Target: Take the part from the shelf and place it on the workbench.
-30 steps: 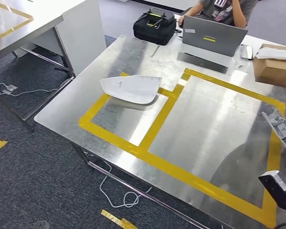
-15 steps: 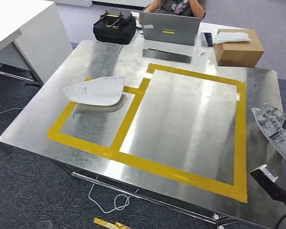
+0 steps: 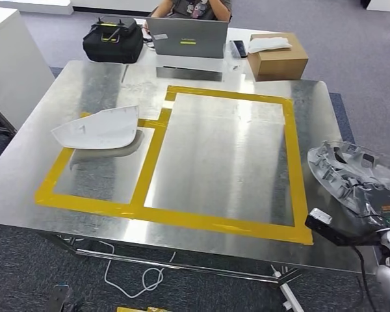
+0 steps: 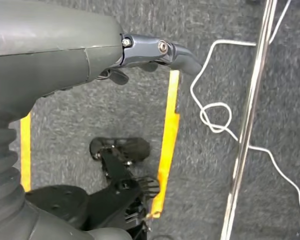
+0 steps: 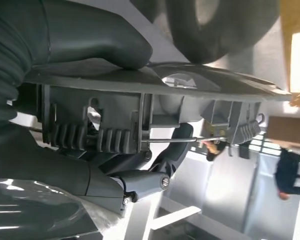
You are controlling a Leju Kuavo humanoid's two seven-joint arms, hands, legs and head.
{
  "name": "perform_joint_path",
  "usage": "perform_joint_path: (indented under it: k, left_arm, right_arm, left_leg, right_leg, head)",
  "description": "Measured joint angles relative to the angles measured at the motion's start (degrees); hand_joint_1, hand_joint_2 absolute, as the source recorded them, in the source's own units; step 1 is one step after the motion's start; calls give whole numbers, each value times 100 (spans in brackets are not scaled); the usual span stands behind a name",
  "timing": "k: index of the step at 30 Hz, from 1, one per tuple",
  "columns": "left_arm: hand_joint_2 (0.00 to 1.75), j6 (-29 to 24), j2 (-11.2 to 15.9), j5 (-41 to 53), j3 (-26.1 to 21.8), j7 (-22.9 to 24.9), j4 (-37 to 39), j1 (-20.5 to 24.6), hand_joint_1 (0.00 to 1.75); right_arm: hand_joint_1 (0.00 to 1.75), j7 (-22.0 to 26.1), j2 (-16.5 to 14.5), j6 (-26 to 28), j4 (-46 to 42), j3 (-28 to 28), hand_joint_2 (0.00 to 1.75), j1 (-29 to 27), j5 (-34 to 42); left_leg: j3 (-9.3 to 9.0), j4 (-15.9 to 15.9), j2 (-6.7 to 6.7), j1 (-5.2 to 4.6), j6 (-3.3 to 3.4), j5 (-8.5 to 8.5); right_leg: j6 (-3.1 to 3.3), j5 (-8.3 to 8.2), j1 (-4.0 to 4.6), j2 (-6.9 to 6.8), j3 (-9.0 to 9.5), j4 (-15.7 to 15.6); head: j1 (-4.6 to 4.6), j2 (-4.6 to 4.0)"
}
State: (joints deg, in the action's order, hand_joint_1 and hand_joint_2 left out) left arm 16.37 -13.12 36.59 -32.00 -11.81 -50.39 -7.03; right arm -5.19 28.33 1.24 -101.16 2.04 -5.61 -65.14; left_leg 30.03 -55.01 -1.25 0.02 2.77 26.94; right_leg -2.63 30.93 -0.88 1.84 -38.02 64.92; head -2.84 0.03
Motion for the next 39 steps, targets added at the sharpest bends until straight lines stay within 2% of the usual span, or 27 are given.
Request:
perform_joint_path:
  k: [1, 2, 3, 4, 6, 7, 8, 9, 10, 11, 15, 18, 20, 23, 24, 31, 39]
  left_arm:
    - [175, -31, 46, -48, 83, 7, 79, 6, 0]
    - [175, -57, 80, -95, 167, 20, 152, 13, 0]
    - [175, -85, 114, -150, 253, 33, 217, 26, 0]
    - [175, -114, 149, -212, 346, 45, 281, 48, 0]
    - [175, -165, 214, -337, 534, 70, 388, 107, 0]
    - [175, -185, 250, -393, 622, 80, 431, 139, 0]
    - [175, -204, 287, -443, 704, 87, 469, 171, 0]
    - [175, -225, 331, -488, 779, 93, 507, 199, 0]
    - [175, -241, 363, -519, 834, 93, 540, 220, 0]
    - [175, -254, 388, -541, 872, 93, 565, 233, 0]
    - [175, -278, 421, -568, 934, 86, 618, 240, 0]
    - [175, -365, 544, -704, 1181, 73, 797, 262, 0]
    - [175, -387, 597, -783, 1309, 93, 853, 290, 0]
    - [175, -414, 645, -880, 1491, 101, 922, 343, 0]
    - [175, -432, 662, -919, 1568, 100, 956, 366, 0]
    - [175, -678, 804, -1228, 2154, 101, 1160, 548, 0]
    - [175, -956, 981, -1504, 2741, 229, 1190, 571, 0]
  right_arm:
    - [175, 70, 41, -57, 86, 240, 175, 158, -65]
    - [175, 113, 68, -117, 152, 492, 175, 299, -120]
    - [175, 135, 86, -175, 200, 749, 175, 433, -165]
    - [175, 147, 108, -228, 241, 1013, 175, 579, -204]
    - [175, 156, 152, -305, 309, 1503, 175, 898, -263]
    - [175, 164, 170, -337, 341, 1728, 175, 1064, -285]
    - [175, 175, 181, -361, 371, 1939, 175, 1216, -304]
    - [175, 185, 185, -376, 402, 2141, 175, 1349, -319]
    - [175, 194, 189, -384, 421, 2293, 175, 1448, -332]
    - [175, 198, 191, -386, 435, 2396, 175, 1510, -341]
    - [175, 206, 211, -376, 463, 2548, 175, 1592, -342]
    - [175, 254, 269, -364, 547, 3022, 175, 1910, -330]
    - [175, 325, 278, -387, 568, 3240, 175, 2069, -290]
    - [175, 597, 286, -301, 571, 3523, 175, 2243, -125]
    - [175, 715, 292, -231, 571, 3634, 175, 2303, -42]
    - [175, 1152, 308, 380, 576, 4299, 175, 2516, 331]
    - [175, 1242, 324, 974, 589, 4495, 175, 2448, 444]
  left_leg:
    - [14, -3, 59, -2, 1, -5]
    - [24, -6, 112, -3, -4, -6]
    - [30, -9, 156, 0, -15, -6]
    - [31, -17, 189, 8, -33, -3]
    - [35, -51, 232, 23, -97, 20]
    - [50, -90, 246, 20, -139, 35]
    - [71, -119, 254, 14, -179, 42]
    - [93, -142, 257, 4, -192, 49]
    - [108, -160, 255, -3, -185, 47]
    - [114, -159, 252, -4, -167, 42]
    - [116, -158, 247, -3, -98, 27]
    - [117, -122, 244, 19, -37, -8]
    - [118, -106, 244, 39, -101, -21]
    - [130, -101, 244, 62, -277, -30]
    - [135, -101, 244, 65, -314, -31]
    - [158, -118, 238, 54, -332, -34]
    - [170, -142, 238, 47, -323, -21]
  right_leg:
    - [-28, 166, -14, -98, -173, 381]
    - [-55, 248, -33, -141, -290, 652]
    - [-80, 227, -55, -165, -309, 732]
    - [-105, 98, -78, -182, -208, 573]
    - [-149, -235, -119, -206, 230, -189]
    - [-137, -332, -121, -202, 425, -532]
    - [-109, -361, -118, -198, 539, -734]
    - [-74, -339, -110, -193, 574, -798]
    - [-36, -354, -106, -189, 574, -809]
    - [-25, -360, -109, -194, 567, -806]
    - [-22, -365, -105, -195, 565, -808]
    - [57, -359, -54, -196, 556, -802]
    - [91, -359, -29, -196, 547, -796]
    - [101, -365, -16, -196, 522, -780]
    - [104, -367, -15, -197, 515, -776]
    - [106, -374, -24, -212, 512, -775]
    - [104, -376, -29, -212, 511, -778]
  head:
    - [-8, 0]
    - [-5, -1]
    - [-5, 0]
    - [-6, 0]
    - [-8, 0]
    - [-11, 0]
    - [-10, 1]
    - [-5, 1]
    - [2, 2]
    - [9, 2]
    - [13, 0]
    - [13, 0]
    - [11, 0]
    - [9, -1]
    - [9, -1]
    - [7, -1]
    - [6, 1]
